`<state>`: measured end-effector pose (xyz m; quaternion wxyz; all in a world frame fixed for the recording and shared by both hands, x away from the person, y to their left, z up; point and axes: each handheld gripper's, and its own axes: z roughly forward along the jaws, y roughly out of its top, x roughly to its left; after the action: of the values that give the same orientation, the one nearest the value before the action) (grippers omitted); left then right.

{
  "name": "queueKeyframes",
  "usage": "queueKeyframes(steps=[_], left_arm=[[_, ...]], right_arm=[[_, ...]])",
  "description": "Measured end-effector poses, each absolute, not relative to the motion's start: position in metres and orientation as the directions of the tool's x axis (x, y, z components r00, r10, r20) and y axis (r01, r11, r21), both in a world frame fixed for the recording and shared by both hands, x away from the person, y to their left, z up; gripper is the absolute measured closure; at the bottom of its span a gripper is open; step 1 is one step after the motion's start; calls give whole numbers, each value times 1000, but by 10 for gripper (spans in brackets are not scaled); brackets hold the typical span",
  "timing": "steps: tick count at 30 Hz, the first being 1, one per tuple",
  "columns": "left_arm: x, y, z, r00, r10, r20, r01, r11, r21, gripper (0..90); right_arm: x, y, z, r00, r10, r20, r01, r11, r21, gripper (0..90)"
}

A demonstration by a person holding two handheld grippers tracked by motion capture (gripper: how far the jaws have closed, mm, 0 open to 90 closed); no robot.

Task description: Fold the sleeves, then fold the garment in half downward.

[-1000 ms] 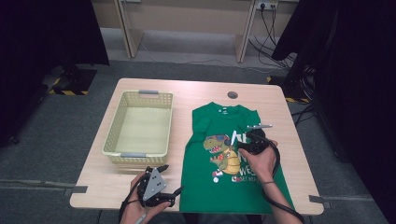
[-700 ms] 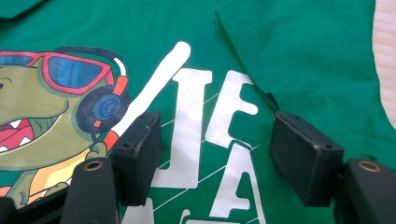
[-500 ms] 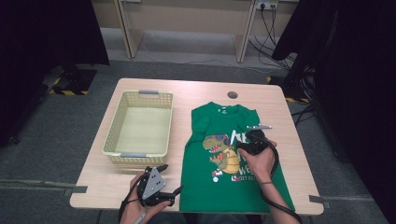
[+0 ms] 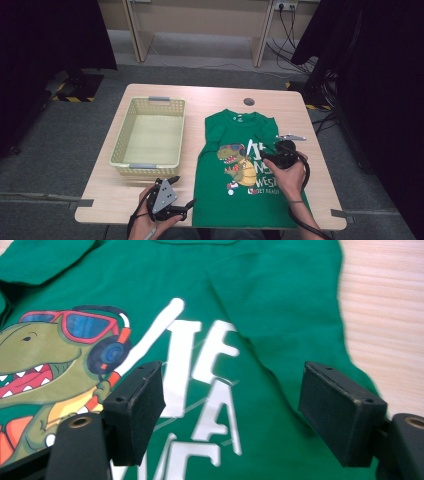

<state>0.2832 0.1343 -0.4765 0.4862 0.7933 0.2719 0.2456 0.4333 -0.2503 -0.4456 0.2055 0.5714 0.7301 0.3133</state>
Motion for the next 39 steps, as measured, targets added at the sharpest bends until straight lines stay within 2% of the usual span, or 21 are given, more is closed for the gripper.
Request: queueKeyframes(steps=[8,24,28,33,39], left_arm=[[284,134,-477,731,672,119,197,-375,906,129],[283,134,-477,731,672,122,195,-376,906,130],[284,136,-475,733,676,73,211,-328,921,136],[289,123,-457,752,652,92,160,-316,935,143],[329,89,-419,758,638,136,105,-325,940,156]], right_arm=[[427,-267,-445,-248,966,76,706,127,696,245],[425,-267,-442,-266,959,97,699,122,704,226],[426,-270,-439,-275,957,97,695,128,708,223],[432,-277,-432,-285,955,87,683,139,717,236],[452,-285,-415,-301,951,66,666,160,729,282]])
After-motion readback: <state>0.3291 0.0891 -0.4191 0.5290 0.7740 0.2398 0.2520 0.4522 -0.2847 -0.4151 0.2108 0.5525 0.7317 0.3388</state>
